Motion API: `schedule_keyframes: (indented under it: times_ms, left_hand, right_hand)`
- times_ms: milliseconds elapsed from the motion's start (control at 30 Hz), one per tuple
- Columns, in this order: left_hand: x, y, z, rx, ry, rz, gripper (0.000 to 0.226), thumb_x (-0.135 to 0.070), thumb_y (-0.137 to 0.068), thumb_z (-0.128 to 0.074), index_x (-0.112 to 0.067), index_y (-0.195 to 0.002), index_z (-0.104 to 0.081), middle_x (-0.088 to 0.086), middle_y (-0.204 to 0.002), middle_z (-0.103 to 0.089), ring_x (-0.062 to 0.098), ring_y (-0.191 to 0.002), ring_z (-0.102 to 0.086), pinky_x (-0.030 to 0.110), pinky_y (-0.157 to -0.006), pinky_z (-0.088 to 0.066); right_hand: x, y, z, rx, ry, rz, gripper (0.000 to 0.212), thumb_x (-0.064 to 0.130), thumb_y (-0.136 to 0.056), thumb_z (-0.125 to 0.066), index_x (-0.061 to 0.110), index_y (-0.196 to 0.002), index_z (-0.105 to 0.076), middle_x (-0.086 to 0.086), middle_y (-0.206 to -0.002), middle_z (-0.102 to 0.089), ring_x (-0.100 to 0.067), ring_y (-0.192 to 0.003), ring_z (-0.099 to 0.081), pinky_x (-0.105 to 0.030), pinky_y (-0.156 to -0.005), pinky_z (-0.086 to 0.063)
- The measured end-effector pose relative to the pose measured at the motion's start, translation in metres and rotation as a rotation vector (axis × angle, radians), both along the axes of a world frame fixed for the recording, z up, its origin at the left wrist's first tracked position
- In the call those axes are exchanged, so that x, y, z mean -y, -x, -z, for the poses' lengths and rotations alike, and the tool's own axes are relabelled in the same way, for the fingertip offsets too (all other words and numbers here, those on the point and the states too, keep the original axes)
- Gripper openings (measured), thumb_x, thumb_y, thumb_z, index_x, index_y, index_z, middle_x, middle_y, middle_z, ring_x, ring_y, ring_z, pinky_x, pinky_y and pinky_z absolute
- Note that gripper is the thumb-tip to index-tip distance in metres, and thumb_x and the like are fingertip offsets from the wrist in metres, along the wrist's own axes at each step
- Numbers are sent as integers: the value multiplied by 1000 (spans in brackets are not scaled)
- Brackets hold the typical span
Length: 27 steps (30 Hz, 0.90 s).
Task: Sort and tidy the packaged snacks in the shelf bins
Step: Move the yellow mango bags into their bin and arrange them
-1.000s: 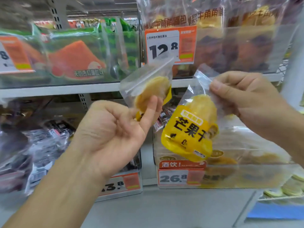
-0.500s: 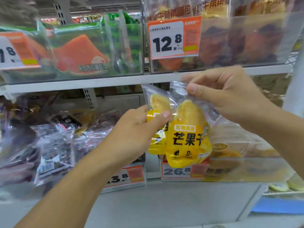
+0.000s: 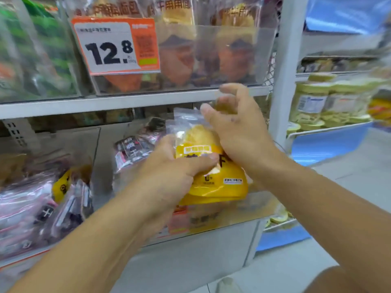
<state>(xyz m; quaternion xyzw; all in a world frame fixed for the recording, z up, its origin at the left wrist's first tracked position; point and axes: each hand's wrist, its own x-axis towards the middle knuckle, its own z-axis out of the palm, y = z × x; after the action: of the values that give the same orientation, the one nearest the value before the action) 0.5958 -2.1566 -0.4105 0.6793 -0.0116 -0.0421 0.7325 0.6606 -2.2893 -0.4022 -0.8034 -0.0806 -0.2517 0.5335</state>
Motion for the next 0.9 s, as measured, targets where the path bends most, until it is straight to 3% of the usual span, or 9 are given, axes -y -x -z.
schedule_keyframes:
  times_ms: [100, 200, 300, 400, 467, 533, 633, 767, 900]
  left_hand:
    - [12, -18, -11, -27, 116, -38, 30, -17, -87, -72, -13, -115, -63, 6, -86, -76, 19, -63, -73, 30, -48, -55]
    - [32, -38, -16, -65, 101, -1, 11, -18, -96, -64, -8, -95, -68, 4, -70, -69, 12, -49, -64, 23, -43, -51]
    - [50, -53, -12, -107, 40, 18, 9, -8, -96, -63, 0, -99, -65, 5, -70, -64, 9, -42, -57, 17, -40, -46]
    - [58, -69, -6, -62, -55, -18, 13, -2, -91, -67, 6, -100, -62, 12, -85, -58, 10, -45, -57, 22, -45, -52]
    - [63, -81, -8, 8, -205, -28, 26, -13, -77, -81, 4, -88, -65, 21, -84, -64, 16, -55, -63, 35, -63, -62]
    - [69, -96, -11, 55, -357, -61, 37, -28, -56, -84, -2, -76, -67, 23, -87, -69, 25, -73, -64, 45, -81, -59]
    - [75, -122, -8, 140, -487, -166, 36, -27, -59, -90, -9, -83, -70, 12, -93, -74, 31, -89, -70, 45, -89, -57]
    - [80, -136, 3, 310, -678, -297, 31, -21, -79, -82, -7, -103, -69, 8, -99, -72, 29, -92, -67, 35, -83, -54]
    - [79, -141, 9, 384, -833, -302, 25, -13, -83, -77, -9, -103, -61, 8, -100, -64, 26, -86, -58, 29, -62, -41]
  right_hand:
    - [36, 5, -19, -326, -138, -161, 66, 49, -85, -73, 12, -136, -52, -3, -111, -68, -17, -91, -71, -32, -68, -57]
    - [69, 14, -27, -665, -17, -410, 36, 38, -76, -74, 9, -98, -73, -5, -80, -70, -15, -61, -66, -20, -46, -50]
    - [87, 10, -21, -783, -141, -398, 28, 25, -77, -74, 6, -97, -71, -9, -81, -65, -9, -49, -55, -14, -36, -40]
    - [102, -1, -15, -764, -290, -309, 12, 13, -91, -66, 2, -94, -65, -8, -67, -65, -6, -44, -48, -11, -33, -36]
    - [110, -11, -11, -726, -326, -271, 9, 9, -92, -65, 1, -89, -61, -6, -58, -59, -5, -41, -47, -10, -33, -34]
    - [115, -27, -8, -668, -341, -231, 10, 7, -90, -68, 1, -93, -60, -5, -63, -55, -5, -40, -46, -12, -33, -32]
    - [114, -57, 1, -549, -315, -141, 22, 10, -87, -74, 2, -103, -62, -6, -73, -57, -7, -44, -49, -16, -36, -34]
    - [106, -87, 20, -374, -85, 47, 35, 23, -81, -83, -2, -100, -66, -7, -82, -62, -16, -61, -54, -28, -57, -44]
    - [98, -101, 27, -230, 128, 118, 31, 25, -78, -84, 5, -98, -71, -9, -92, -74, -27, -84, -71, -46, -82, -58]
